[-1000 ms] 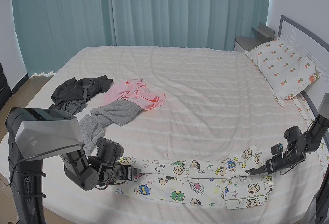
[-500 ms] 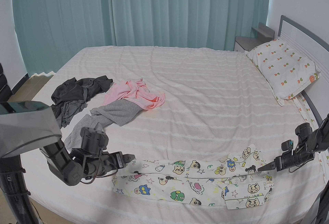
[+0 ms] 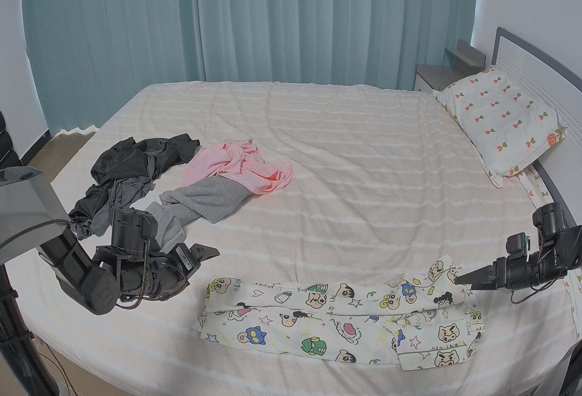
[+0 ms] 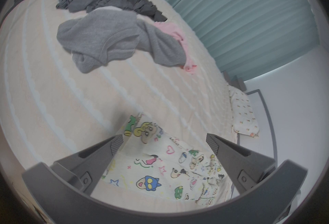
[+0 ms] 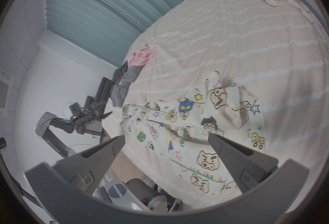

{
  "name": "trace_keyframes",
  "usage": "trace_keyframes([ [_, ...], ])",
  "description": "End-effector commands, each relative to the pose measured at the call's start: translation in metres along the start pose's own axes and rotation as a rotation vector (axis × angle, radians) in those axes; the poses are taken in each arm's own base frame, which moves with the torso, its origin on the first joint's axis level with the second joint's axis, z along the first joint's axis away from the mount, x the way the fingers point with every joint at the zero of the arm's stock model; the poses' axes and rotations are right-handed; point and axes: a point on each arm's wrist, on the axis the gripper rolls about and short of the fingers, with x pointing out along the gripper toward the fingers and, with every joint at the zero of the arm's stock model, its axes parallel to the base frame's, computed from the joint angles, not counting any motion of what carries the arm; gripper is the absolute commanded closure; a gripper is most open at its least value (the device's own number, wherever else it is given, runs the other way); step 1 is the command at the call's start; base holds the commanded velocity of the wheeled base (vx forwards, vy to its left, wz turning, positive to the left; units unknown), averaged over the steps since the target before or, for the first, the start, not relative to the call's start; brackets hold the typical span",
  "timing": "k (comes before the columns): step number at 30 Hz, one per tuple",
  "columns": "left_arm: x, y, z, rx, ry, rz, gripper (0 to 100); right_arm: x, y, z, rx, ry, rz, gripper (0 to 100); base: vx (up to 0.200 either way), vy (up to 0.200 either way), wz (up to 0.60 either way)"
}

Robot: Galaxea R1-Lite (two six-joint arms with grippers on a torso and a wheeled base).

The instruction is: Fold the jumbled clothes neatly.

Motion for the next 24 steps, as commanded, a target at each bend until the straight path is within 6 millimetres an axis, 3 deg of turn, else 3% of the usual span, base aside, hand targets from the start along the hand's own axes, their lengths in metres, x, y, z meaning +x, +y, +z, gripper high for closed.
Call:
trace_keyframes([
  [1,0.036,0.007,-0.002,-0.023,0.063,0.092,0,-0.008,0.012,-0.004,-0.016,-0.023,0.037,0,0.0,0.0,0.0],
  [9,0.051,-0.014,-0.02,0.042,0.106,0.148,0,-0.009,0.009,-0.006,-0.022,-0.046,0.037,0,0.0,0.0,0.0],
  [14,0.067,-0.015,-0.02,0.092,0.054,0.244,0,-0.008,0.009,-0.009,-0.035,-0.05,0.039,0,0.0,0.0,0.0],
  [24,0.076,-0.024,-0.018,0.121,0.106,0.326,0,-0.009,0.01,-0.009,-0.039,-0.052,0.039,0,0.0,0.0,0.0],
])
